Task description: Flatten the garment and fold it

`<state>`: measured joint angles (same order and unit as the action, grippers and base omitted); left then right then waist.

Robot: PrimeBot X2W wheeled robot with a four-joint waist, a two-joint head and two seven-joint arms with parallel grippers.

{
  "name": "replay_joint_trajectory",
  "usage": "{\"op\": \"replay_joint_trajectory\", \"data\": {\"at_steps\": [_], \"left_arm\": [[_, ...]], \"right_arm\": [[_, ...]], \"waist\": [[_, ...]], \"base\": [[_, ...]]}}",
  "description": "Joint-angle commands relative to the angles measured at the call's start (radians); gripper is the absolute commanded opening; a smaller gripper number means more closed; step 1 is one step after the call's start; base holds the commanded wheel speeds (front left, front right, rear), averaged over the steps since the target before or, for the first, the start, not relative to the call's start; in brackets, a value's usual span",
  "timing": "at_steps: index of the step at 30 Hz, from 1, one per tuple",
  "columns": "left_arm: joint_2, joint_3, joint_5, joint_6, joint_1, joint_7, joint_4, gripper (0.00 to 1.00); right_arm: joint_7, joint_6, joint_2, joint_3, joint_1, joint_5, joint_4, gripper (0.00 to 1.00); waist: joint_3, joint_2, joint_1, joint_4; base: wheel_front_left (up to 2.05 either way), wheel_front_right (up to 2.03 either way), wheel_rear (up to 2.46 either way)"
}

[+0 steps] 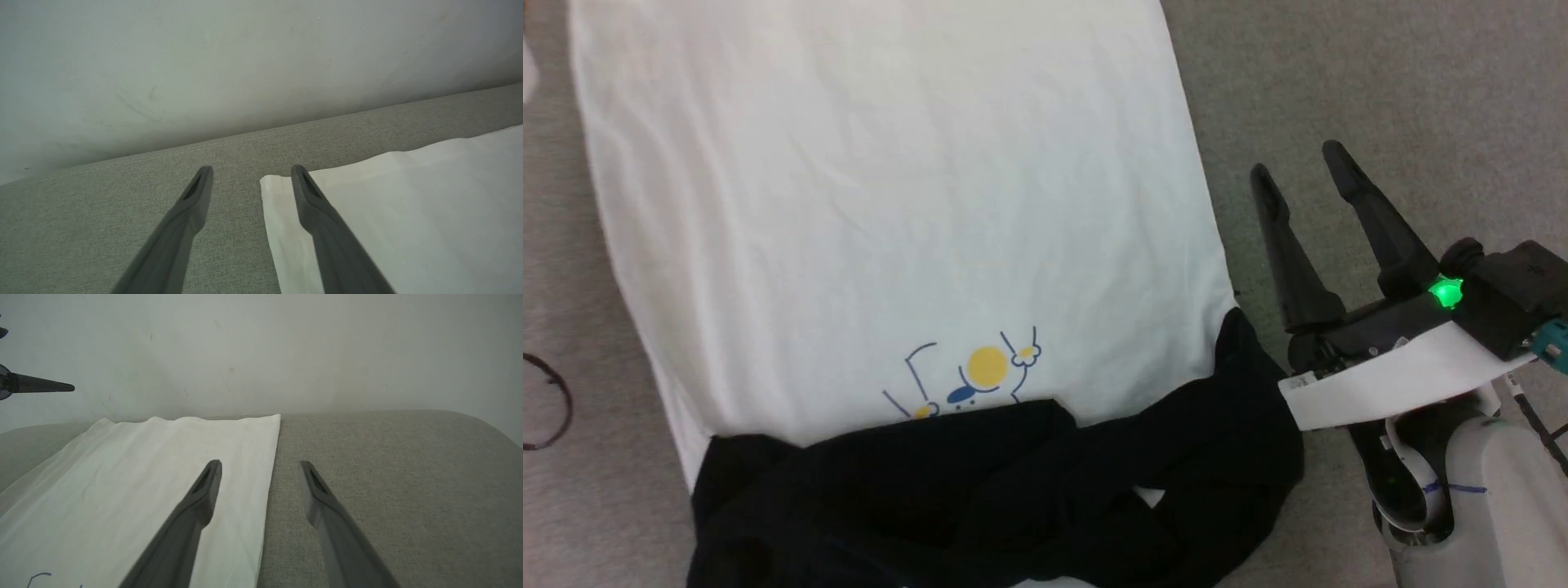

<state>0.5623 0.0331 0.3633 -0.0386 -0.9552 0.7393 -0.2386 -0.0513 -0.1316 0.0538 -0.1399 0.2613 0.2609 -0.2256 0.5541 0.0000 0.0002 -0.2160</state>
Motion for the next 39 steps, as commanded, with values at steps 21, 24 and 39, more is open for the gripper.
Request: {"op": "replay_joint_trajectory", "data": {"at_steps": [21,24,39], "left_arm": [[0.066,0.004,0.005,0.044,-0.098,0.188,-0.101,1.0],[0.055,0.01,0.022,0.045,-0.092,0.223,-0.097,1.0],[0.085,0.014,-0.026,0.064,-0.094,0.101,-0.012,1.0]], "right_arm": [[0.058,0.001,-0.003,-0.047,0.054,0.058,0.042,1.0],[0.059,0.001,-0.003,-0.045,0.056,0.056,0.046,1.0],[0.06,0.001,-0.004,-0.043,0.054,0.054,0.065,1.0]], "waist": [[0.16,0.0,-0.0002,-0.077],[0.158,0.0,-0.0002,-0.075],[0.124,0.0,-0.0002,-0.076]], "base": [[0.0,0.0,0.0],[0.0,0.0,0.0],[0.0,0.0,0.0]]}}
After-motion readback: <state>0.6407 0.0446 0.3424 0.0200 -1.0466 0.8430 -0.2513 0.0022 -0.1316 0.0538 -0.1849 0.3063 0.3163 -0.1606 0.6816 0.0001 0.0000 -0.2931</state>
